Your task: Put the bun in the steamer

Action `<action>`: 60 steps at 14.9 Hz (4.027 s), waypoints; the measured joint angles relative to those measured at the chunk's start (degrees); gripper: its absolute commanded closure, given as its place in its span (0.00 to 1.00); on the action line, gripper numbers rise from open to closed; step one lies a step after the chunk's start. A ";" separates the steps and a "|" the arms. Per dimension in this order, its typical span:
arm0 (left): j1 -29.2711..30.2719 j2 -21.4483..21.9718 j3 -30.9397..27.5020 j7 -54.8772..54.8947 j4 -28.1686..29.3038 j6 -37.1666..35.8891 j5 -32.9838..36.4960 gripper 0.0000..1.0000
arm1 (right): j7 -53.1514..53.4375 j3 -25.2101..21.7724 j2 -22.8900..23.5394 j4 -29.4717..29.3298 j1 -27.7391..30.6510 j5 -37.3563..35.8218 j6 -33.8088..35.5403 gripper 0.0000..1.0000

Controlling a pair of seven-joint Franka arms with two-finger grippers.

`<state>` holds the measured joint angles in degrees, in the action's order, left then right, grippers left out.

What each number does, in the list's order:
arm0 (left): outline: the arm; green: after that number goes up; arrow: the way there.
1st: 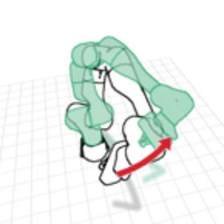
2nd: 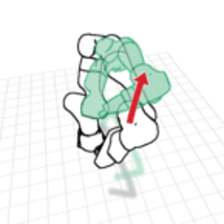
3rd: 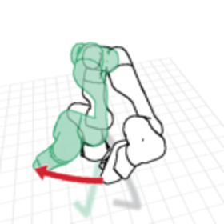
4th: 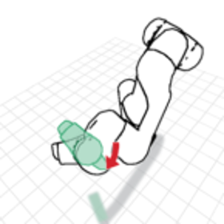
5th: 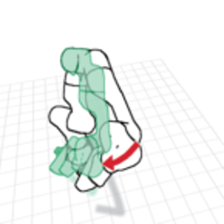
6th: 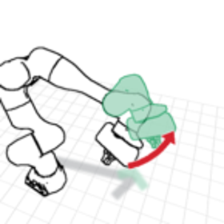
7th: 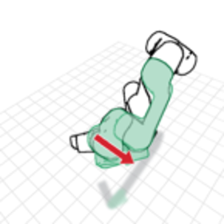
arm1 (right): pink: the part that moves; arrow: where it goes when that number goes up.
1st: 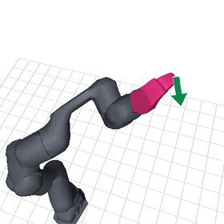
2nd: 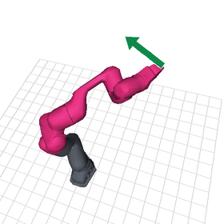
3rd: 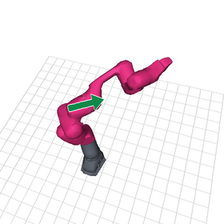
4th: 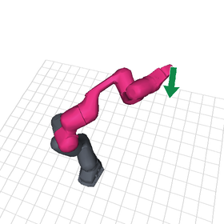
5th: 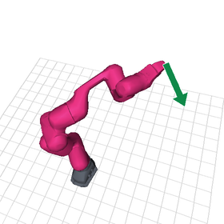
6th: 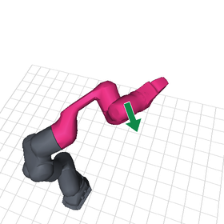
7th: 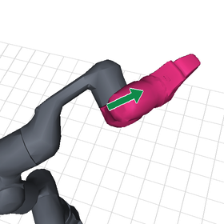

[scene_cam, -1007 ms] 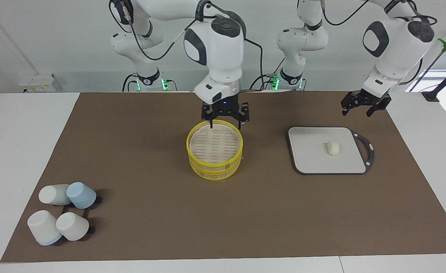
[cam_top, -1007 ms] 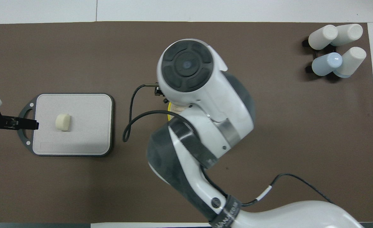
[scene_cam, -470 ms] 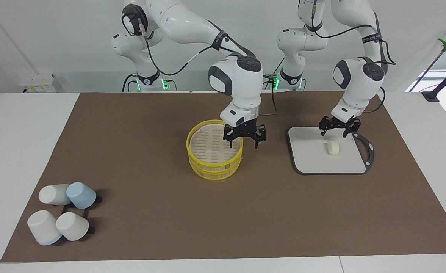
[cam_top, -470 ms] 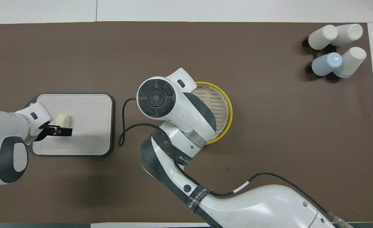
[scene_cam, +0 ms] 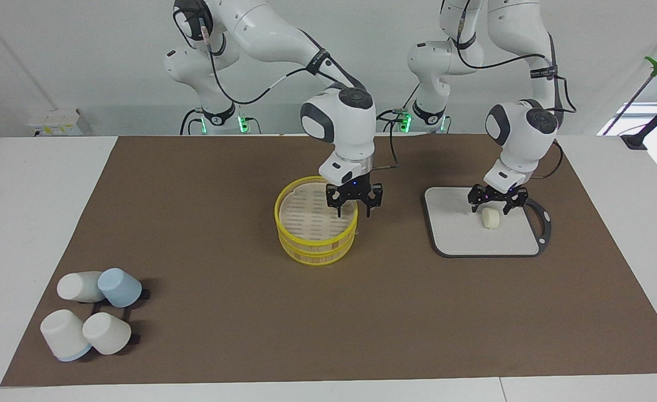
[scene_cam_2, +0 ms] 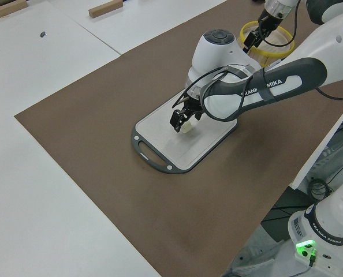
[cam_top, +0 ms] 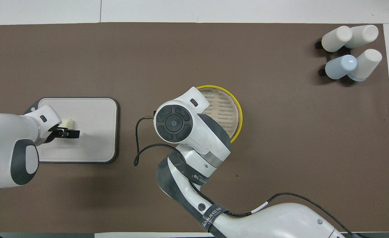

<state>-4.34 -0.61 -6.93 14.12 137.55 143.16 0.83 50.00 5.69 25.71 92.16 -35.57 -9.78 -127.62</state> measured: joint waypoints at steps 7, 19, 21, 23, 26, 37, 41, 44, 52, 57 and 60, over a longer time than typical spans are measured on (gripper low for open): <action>0.00 -0.46 -0.08 0.02 0.00 1.04 0.00 0.71 | 0.01 0.00 -0.32 0.72 0.04 0.02 -0.43 0.43; -0.23 0.20 0.30 -3.65 -18.79 -24.20 -0.87 0.71 | 0.02 0.13 -0.32 0.30 -0.01 1.88 -0.06 1.00; -1.45 1.02 0.41 -6.28 -24.66 -31.98 -0.91 0.71 | -0.44 -0.06 -0.33 -4.13 0.63 1.89 7.14 1.00; -3.11 1.80 0.76 -10.20 -29.12 -37.06 -0.98 0.71 | -4.23 -0.11 -0.60 -10.06 2.80 1.98 14.88 1.00; -8.09 1.85 2.40 -22.00 -31.81 -38.24 -1.75 0.71 | -15.68 -0.16 -3.38 -13.34 9.08 2.18 23.77 1.00; -38.52 -14.56 4.49 -60.70 -33.33 -17.51 -2.01 0.71 | -43.53 -0.22 -13.07 -3.71 27.41 4.01 31.50 1.00; -41.16 -19.87 4.33 -62.74 -33.31 -12.28 -2.00 0.70 | -43.53 -0.12 -13.93 -0.83 27.57 4.02 29.45 1.00; -41.36 -20.85 4.24 -63.12 -33.35 -11.30 -2.00 0.10 | -43.53 -0.11 -14.42 0.51 27.59 4.02 28.33 1.00; -40.71 -18.70 3.09 -65.09 -34.06 -14.80 -1.98 0.00 | -42.98 0.01 -14.88 1.27 27.60 7.22 25.13 1.00; -26.26 -5.76 1.92 -49.74 -35.05 -34.31 -1.68 0.00 | -27.93 0.57 -12.95 -1.88 18.41 8.75 21.73 1.00; -16.46 -0.27 1.69 -37.97 -34.90 -39.71 -1.67 0.00 | -13.88 0.59 -6.55 -8.41 9.83 8.58 19.90 1.00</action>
<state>-20.80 -0.88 -5.24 -23.85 102.64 103.45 -0.84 36.13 6.28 19.16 83.75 -25.74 -1.20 -107.72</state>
